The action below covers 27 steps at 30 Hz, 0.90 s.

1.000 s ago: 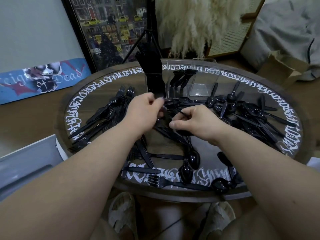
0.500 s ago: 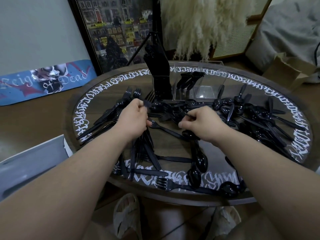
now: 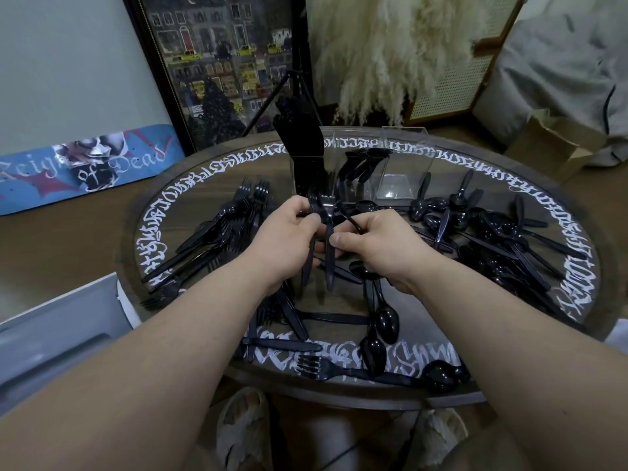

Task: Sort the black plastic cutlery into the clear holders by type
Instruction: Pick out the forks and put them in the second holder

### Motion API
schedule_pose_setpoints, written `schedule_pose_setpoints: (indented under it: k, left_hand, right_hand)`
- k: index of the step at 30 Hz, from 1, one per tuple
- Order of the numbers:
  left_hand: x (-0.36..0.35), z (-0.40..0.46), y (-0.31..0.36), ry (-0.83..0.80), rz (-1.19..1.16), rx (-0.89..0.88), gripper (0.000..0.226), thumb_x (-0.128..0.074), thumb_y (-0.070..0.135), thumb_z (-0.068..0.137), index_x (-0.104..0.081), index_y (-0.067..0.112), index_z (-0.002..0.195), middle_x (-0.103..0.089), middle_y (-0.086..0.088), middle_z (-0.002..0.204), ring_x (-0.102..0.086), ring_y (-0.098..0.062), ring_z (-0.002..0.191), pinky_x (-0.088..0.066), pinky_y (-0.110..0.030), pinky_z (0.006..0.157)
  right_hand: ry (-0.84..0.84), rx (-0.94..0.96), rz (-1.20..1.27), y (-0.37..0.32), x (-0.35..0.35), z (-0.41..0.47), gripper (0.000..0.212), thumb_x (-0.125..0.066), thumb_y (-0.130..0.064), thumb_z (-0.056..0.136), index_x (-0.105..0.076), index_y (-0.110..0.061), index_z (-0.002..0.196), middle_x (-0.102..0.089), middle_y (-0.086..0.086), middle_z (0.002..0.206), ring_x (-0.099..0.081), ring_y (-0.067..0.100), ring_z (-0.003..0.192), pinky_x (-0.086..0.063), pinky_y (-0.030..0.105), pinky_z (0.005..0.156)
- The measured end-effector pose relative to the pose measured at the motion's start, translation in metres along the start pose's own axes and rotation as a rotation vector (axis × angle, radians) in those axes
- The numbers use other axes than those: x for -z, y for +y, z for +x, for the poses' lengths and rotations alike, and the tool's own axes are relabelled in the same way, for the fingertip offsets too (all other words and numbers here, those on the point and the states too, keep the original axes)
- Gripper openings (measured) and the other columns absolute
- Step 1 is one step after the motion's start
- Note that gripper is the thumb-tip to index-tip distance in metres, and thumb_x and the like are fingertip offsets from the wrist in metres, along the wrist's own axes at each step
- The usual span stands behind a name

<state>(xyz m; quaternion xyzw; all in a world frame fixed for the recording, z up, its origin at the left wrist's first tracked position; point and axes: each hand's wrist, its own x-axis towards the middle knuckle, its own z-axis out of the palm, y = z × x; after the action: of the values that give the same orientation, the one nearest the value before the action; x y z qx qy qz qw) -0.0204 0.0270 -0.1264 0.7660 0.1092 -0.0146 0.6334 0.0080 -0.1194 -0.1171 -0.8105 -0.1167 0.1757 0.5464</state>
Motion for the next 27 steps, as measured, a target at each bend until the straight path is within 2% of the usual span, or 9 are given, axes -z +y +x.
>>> schedule_pose_setpoints:
  k: [2, 5, 8, 11, 14, 18, 21, 24, 27]
  left_hand:
    - [-0.002, 0.0, 0.0, 0.003, -0.001, -0.003, 0.014, -0.045, 0.015, 0.099, -0.055, 0.016, 0.089, -0.067, -0.009, 0.085, -0.069, -0.024, 0.072, -0.051, -0.029, 0.055]
    - [-0.005, -0.001, -0.001, -0.01, 0.073, -0.008, 0.022, -0.053, 0.022, 0.097, -0.058, 0.015, 0.077, -0.061, -0.005, 0.074, -0.06, -0.013, 0.06, -0.045, -0.024, 0.054]
    - [-0.005, 0.001, -0.001, 0.024, 0.095, -0.004, 0.024, -0.057, 0.029, 0.092, -0.057, 0.016, 0.072, -0.059, -0.007, 0.069, -0.054, -0.02, 0.062, -0.046, -0.034, 0.063]
    - [-0.006, 0.004, 0.002, 0.076, 0.04, 0.01, 0.024, -0.05, 0.024, 0.096, -0.05, 0.016, 0.073, -0.07, -0.013, 0.083, -0.068, -0.029, 0.075, -0.055, -0.047, 0.078]
    - [-0.005, 0.005, 0.001, 0.115, 0.036, 0.0, 0.023, -0.045, 0.018, 0.1, -0.048, 0.015, 0.077, -0.07, -0.007, 0.076, -0.069, -0.023, 0.073, -0.056, -0.044, 0.081]
    - [-0.006, 0.002, 0.001, 0.11, 0.095, -0.032, 0.018, -0.042, 0.02, 0.101, -0.053, 0.013, 0.087, -0.062, -0.002, 0.071, -0.063, -0.015, 0.063, -0.053, -0.037, 0.072]
    - [-0.008, -0.001, 0.003, 0.077, 0.076, -0.027, 0.018, -0.04, 0.021, 0.102, -0.052, 0.008, 0.096, -0.062, -0.006, 0.076, -0.065, -0.021, 0.067, -0.054, -0.034, 0.062]
    - [-0.01, -0.005, 0.005, 0.037, 0.098, -0.024, 0.018, -0.037, 0.023, 0.102, -0.047, 0.013, 0.092, -0.064, -0.008, 0.082, -0.069, -0.021, 0.065, -0.05, -0.026, 0.053]
    - [-0.01, -0.007, 0.006, 0.022, 0.114, -0.037, 0.022, -0.034, 0.023, 0.103, -0.046, 0.017, 0.085, -0.061, -0.004, 0.073, -0.062, -0.017, 0.055, -0.045, -0.024, 0.05]
  right_hand:
    - [-0.002, 0.003, -0.013, 0.001, -0.002, 0.001, 0.009, -0.066, -0.007, 0.087, -0.069, 0.001, 0.085, -0.065, 0.008, 0.072, -0.045, -0.001, 0.037, -0.033, 0.009, 0.041]
    - [0.004, 0.002, -0.045, 0.005, -0.003, 0.004, 0.01, -0.069, -0.012, 0.084, -0.07, -0.005, 0.076, -0.066, 0.008, 0.07, -0.049, 0.006, 0.05, -0.039, 0.017, 0.053]
    - [0.011, 0.01, -0.078, 0.004, -0.003, 0.003, 0.019, -0.07, -0.022, 0.085, -0.068, -0.006, 0.074, -0.062, 0.004, 0.066, -0.045, 0.005, 0.048, -0.037, 0.019, 0.049]
    - [0.037, -0.059, 0.088, -0.002, -0.002, 0.002, 0.035, -0.051, -0.035, 0.093, -0.068, -0.007, 0.08, -0.056, 0.001, 0.066, -0.04, 0.007, 0.046, -0.033, 0.023, 0.046]
    - [0.087, -0.069, 0.26, -0.007, -0.004, 0.004, 0.033, -0.039, -0.019, 0.095, -0.067, -0.008, 0.081, -0.046, 0.0, 0.064, -0.039, 0.01, 0.05, -0.032, 0.025, 0.048]
    - [0.076, 0.003, 0.26, -0.005, -0.006, 0.005, 0.024, -0.048, -0.005, 0.094, -0.062, -0.016, 0.078, -0.058, 0.003, 0.068, -0.055, 0.014, 0.065, -0.046, 0.025, 0.062]
    - [0.083, 0.038, 0.227, -0.004, -0.006, 0.005, 0.019, -0.059, -0.004, 0.09, -0.06, -0.016, 0.074, -0.062, 0.002, 0.065, -0.058, 0.009, 0.061, -0.043, 0.014, 0.054]
    - [0.092, 0.037, 0.293, -0.001, -0.009, 0.008, 0.017, -0.062, -0.002, 0.087, -0.062, -0.012, 0.073, -0.061, 0.003, 0.061, -0.057, 0.012, 0.058, -0.045, 0.023, 0.057]
    - [0.08, 0.033, 0.295, 0.001, -0.008, 0.009, 0.016, -0.066, -0.005, 0.086, -0.066, -0.011, 0.071, -0.062, 0.006, 0.062, -0.057, 0.013, 0.059, -0.046, 0.03, 0.062]
